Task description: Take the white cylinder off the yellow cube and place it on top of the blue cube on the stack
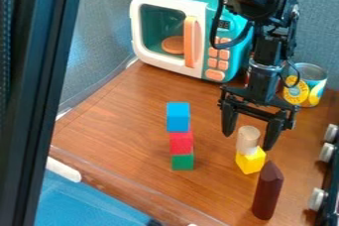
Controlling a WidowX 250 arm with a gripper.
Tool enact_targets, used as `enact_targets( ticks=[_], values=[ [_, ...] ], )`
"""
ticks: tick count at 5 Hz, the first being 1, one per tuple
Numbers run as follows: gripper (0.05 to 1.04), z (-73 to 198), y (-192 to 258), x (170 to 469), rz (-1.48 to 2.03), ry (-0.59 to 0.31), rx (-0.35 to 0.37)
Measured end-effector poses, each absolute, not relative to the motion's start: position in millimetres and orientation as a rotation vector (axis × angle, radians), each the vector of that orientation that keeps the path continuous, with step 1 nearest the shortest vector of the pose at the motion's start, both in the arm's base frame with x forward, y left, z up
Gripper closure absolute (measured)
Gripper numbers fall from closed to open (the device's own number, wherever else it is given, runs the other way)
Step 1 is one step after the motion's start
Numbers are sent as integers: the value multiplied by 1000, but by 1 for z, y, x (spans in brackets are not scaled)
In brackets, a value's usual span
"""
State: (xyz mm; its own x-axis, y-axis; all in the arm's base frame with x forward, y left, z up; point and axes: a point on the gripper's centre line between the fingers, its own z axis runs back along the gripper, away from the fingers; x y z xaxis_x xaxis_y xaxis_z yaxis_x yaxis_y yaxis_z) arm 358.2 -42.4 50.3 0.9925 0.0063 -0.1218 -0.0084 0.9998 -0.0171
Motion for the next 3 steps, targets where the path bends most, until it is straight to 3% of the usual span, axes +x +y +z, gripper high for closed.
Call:
enact_targets(
  ticks=[1, 2, 3],
  values=[
    [420, 48, -42, 357, 4, 140, -12],
    [528, 48, -42, 357, -18, 145, -16],
    [528, 50, -41, 353, -25, 167, -5]
  ],
)
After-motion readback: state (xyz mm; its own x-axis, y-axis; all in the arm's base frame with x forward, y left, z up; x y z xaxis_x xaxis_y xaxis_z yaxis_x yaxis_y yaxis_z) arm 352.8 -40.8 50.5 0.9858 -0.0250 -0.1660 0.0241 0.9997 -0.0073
